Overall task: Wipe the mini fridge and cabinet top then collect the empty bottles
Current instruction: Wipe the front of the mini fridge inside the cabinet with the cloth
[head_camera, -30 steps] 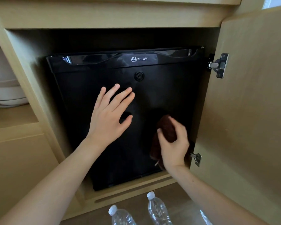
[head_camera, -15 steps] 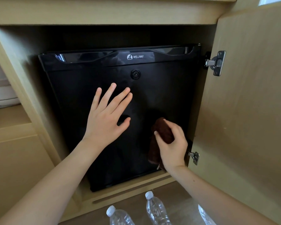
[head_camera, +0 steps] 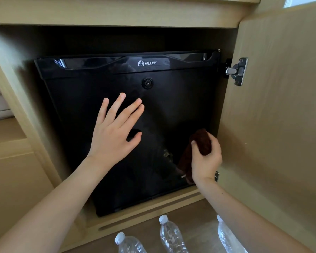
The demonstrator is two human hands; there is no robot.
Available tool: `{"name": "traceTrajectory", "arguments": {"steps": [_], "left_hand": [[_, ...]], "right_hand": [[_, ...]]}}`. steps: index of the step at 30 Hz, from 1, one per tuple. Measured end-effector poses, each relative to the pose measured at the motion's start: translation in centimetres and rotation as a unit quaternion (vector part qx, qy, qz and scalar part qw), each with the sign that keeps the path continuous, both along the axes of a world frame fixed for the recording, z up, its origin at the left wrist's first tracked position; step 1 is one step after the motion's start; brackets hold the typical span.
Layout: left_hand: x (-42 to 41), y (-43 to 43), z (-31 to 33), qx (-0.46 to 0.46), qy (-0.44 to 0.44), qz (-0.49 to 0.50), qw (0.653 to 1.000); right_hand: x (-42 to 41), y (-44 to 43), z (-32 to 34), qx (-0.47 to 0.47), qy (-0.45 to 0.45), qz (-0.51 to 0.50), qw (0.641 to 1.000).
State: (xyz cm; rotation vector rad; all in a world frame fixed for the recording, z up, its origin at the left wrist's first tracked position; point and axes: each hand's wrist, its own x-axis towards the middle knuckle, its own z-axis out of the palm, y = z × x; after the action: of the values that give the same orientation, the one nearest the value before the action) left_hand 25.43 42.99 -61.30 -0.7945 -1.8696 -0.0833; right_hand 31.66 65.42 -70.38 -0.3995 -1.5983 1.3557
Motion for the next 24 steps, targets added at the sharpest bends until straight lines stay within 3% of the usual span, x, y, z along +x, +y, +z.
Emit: {"name": "traceTrajectory", "arguments": {"steps": [5,10,16,24], "left_hand": [[-0.1,0.2,-0.2,0.001,0.005,-0.003,1.0],[-0.1,0.1,-0.1,0.004,0.008,-0.004,1.0],[-0.2,0.0,-0.1,-0.002,0.008,0.0,1.0],[-0.3,0.1,-0.1,-0.001,0.004,-0.005,1.0]], "right_hand": [[1.5,-1.6,-2.6,0.145,-0.041,0.109,0.983],[0.2,0.1,-1.6,0.023,-0.022,0.031,0.999],[1.1,-1.4,-4.4,0.095,-0.074,0.044,0.992],[0.1,0.1,-3.7,0.029,-0.059,0.009,0.998]]}}
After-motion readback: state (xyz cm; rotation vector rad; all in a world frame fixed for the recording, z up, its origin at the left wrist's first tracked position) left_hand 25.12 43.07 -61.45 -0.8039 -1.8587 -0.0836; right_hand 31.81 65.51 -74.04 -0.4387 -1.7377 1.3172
